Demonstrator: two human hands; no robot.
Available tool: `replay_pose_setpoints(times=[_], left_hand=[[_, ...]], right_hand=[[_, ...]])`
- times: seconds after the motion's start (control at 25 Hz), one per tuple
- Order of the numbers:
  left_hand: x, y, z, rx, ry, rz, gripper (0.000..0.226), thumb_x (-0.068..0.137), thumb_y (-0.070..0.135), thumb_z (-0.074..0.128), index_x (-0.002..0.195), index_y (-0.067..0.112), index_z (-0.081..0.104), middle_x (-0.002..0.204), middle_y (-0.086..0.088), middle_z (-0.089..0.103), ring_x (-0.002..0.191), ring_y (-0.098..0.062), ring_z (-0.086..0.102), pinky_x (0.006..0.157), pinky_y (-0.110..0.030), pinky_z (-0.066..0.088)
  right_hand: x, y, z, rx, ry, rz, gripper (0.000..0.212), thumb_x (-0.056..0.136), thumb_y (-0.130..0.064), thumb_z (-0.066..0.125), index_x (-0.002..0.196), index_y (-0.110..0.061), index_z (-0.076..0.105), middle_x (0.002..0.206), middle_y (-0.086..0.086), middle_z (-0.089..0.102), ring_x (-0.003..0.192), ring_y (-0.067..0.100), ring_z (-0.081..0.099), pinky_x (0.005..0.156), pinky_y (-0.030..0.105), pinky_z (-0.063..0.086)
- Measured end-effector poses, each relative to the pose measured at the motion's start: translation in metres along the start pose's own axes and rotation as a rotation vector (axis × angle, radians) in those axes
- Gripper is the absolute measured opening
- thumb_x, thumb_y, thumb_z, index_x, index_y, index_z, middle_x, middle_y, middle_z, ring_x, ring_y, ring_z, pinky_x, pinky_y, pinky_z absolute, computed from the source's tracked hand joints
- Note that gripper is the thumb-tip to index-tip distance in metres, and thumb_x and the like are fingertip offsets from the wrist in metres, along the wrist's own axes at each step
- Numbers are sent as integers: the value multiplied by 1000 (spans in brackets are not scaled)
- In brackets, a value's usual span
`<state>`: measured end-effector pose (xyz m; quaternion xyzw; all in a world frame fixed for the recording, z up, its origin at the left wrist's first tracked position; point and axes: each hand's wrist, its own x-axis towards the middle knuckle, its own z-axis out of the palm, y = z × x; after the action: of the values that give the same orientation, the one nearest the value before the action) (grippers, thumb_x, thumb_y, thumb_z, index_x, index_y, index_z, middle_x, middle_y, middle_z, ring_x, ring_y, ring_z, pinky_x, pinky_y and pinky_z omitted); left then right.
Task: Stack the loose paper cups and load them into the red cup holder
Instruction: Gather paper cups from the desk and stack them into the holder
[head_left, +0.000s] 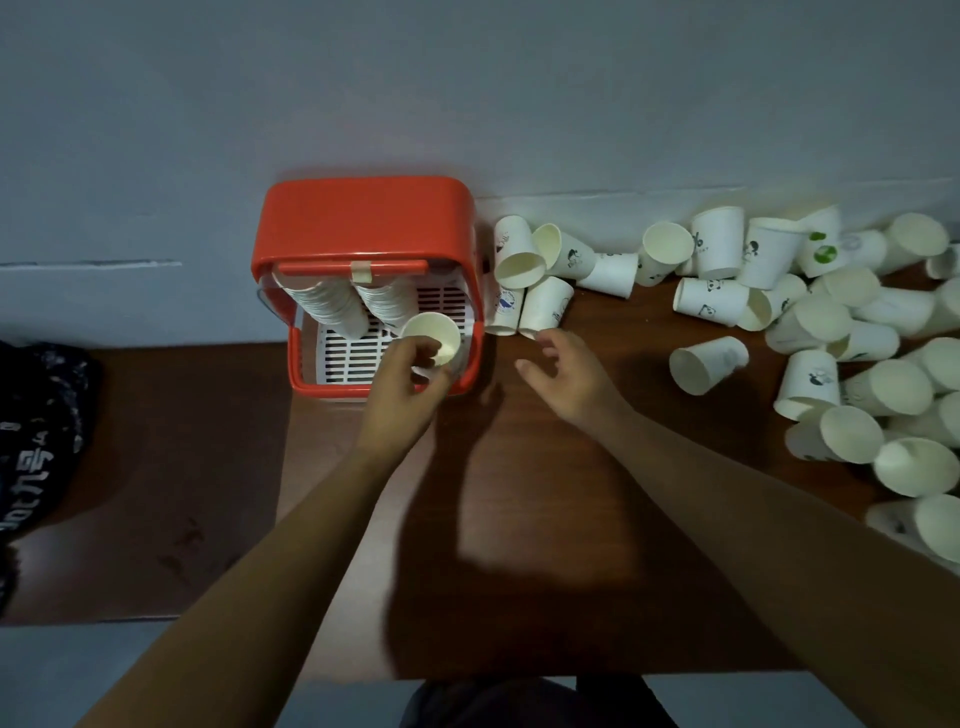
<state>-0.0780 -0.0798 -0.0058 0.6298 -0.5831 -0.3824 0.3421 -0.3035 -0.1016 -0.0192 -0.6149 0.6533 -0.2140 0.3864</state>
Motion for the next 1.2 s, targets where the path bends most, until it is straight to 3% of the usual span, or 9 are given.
replay_pose_setpoints(times=[0.12,0.2,0.32,0.52,0.64,0.8,0.92,1.04,1.2], left_hand=[[2,22,45,70,-114,63,31,89,22,68,118,15,57,115,-1,56,106,-16,58,90,-29,49],[11,38,72,179,-50,83,37,88,21,67,122,12,56,115,-3,54,108,-19,55,93,-31,45],[21,60,104,277,-17,55,33,87,21,67,117,9,59,112,-7,57,104,-22,56,88,-30,43],[35,107,190,322,-278,159,39,88,29,69,122,15,56,117,2,55,106,-11,53,91,-28,43],[52,120,252,388,-378,107,49,86,34,70,129,16,52,119,5,46,110,-9,46,92,-26,38],[73,110,312,601,-516,36,68,77,45,73,135,18,49,131,-2,47,127,-23,45,95,-35,43],[68,107,337,628,-510,-89,81,81,43,75,146,16,36,146,-12,39,136,-32,38,108,-46,38],[60,101,343,640,-464,-64,70,85,38,71,142,14,38,141,-16,43,132,-35,41,105,-49,42],[56,102,339,579,-406,-88,70,83,37,74,140,13,41,137,-15,45,130,-34,44,104,-47,42]], right_hand=[[-20,56,-58,-122,17,95,51,90,-38,65,134,-17,50,135,4,51,122,15,51,97,28,42],[-33,92,-99,-162,46,181,54,91,-39,64,136,-17,47,138,5,50,123,17,50,97,29,41],[-50,131,-147,-210,127,235,53,90,-37,63,135,-15,49,136,7,49,121,19,51,93,28,39],[-58,163,-193,-280,169,173,46,87,-31,65,126,-10,53,125,9,51,115,22,51,93,30,40],[-61,180,-217,-354,196,152,52,87,-34,66,130,-9,51,129,10,49,119,24,49,97,33,39],[-73,212,-235,-516,161,182,73,79,-50,69,135,-10,45,132,14,48,119,30,48,99,43,43],[-90,229,-237,-601,121,185,79,77,-54,70,136,-11,41,131,15,45,117,31,47,97,44,44],[-100,240,-232,-707,76,190,84,77,-54,70,140,-10,37,133,17,46,117,32,49,95,42,45],[-104,244,-226,-732,36,195,71,82,-38,67,141,-11,37,132,16,48,119,31,49,91,41,47]])
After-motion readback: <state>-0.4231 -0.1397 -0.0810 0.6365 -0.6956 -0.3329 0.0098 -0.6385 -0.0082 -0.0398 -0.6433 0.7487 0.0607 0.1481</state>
